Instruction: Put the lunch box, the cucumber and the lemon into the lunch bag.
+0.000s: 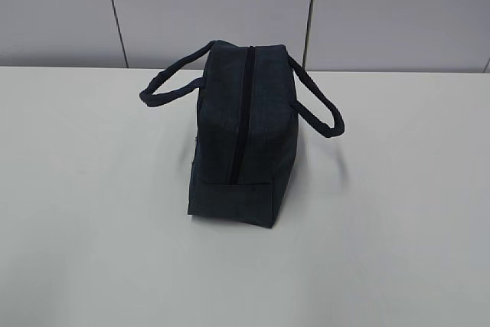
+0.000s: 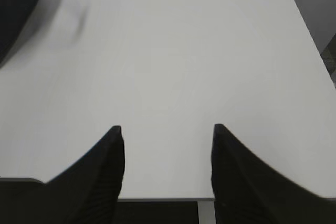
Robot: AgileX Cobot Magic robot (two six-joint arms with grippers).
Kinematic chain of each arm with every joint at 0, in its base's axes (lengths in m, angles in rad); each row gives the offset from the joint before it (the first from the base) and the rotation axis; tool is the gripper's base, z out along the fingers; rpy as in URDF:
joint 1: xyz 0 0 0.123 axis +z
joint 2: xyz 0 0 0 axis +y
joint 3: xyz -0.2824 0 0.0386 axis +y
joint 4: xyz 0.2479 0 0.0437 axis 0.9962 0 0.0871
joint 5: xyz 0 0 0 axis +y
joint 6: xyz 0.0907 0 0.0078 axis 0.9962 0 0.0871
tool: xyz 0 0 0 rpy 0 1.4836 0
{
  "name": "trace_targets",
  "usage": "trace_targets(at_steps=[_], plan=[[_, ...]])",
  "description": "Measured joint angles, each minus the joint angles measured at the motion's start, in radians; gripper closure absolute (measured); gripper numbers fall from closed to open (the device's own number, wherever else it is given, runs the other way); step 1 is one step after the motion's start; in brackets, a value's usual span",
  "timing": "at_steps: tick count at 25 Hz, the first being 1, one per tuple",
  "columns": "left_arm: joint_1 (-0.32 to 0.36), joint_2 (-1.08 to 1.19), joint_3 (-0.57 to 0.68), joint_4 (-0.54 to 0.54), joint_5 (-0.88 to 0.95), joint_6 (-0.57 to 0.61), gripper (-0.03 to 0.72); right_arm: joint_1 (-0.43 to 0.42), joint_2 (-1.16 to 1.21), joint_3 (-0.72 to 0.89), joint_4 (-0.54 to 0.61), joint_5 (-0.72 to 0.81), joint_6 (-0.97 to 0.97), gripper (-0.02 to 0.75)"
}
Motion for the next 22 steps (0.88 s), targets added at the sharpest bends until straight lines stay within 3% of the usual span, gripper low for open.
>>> trace_targets(at_steps=[22], plan=[[-0.004,0.000,0.000,0.000,-0.003,0.000,0.384,0.000,0.000,0.000,0.009,0.000,0.016,0.337]])
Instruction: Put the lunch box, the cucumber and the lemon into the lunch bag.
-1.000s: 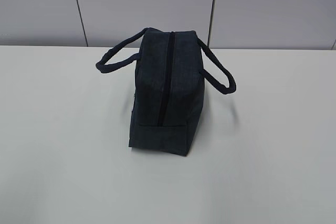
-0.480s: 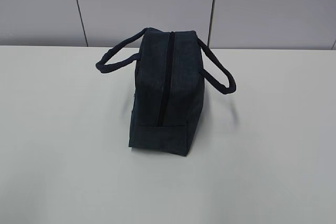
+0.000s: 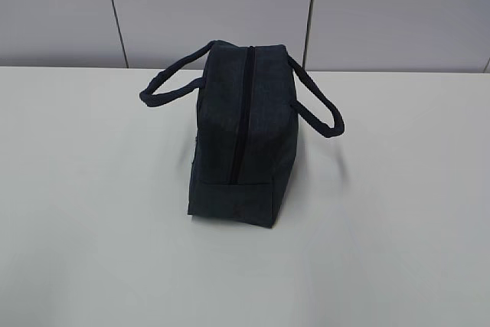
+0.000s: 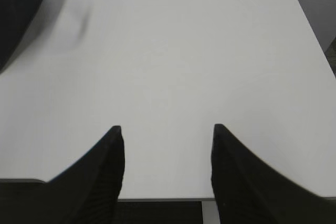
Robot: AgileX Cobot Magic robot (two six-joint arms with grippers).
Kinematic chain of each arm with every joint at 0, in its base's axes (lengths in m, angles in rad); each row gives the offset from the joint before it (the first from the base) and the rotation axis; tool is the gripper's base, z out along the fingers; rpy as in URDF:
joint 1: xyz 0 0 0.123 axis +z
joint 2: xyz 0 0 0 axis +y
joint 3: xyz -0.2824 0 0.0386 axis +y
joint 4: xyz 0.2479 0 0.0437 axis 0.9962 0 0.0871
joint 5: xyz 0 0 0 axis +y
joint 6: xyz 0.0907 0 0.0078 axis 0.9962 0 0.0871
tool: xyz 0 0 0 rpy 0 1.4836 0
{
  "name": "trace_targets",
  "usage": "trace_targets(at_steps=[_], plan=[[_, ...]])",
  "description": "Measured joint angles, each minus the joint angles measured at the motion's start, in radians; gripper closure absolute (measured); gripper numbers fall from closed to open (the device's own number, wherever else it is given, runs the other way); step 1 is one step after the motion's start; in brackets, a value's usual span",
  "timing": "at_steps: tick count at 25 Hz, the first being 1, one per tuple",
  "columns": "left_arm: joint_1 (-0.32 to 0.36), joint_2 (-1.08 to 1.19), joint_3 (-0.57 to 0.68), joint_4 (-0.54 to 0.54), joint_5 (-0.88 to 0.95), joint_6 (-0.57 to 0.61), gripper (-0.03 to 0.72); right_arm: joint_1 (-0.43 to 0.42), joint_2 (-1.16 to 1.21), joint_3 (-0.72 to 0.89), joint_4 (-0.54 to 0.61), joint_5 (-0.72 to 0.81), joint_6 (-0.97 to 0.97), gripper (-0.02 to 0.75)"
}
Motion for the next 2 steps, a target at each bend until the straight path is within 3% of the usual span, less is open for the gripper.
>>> trace_targets(at_steps=[2], plan=[[0.000,0.000,0.000,0.000,0.000,0.000,0.384,0.000,0.000,0.000,0.000,-0.003,0.000,0.337]])
